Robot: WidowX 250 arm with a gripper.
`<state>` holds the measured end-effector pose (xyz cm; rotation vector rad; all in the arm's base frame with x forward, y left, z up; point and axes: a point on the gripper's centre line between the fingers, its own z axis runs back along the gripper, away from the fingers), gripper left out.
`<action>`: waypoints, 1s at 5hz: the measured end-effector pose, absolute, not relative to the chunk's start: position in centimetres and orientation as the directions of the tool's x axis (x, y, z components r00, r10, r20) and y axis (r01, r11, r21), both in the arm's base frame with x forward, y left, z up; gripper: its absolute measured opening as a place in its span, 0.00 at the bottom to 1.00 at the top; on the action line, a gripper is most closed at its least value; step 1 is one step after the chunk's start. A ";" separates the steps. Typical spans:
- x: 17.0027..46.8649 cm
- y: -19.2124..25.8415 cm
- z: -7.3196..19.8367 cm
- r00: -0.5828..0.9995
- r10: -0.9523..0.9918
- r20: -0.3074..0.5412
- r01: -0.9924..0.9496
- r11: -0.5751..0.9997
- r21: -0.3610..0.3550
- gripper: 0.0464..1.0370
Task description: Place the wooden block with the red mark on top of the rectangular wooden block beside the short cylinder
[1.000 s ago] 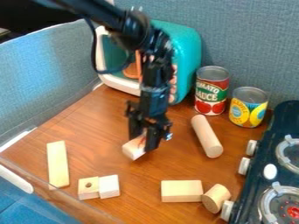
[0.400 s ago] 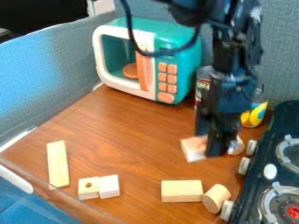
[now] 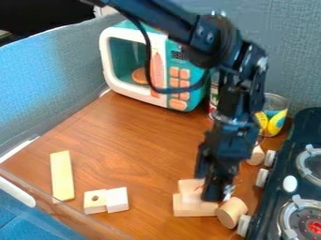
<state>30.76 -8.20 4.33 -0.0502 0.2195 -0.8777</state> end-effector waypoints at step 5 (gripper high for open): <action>30.9 -6.6 2.3 0.595 -0.764 -0.249 0.775 0.628 -0.077 0.52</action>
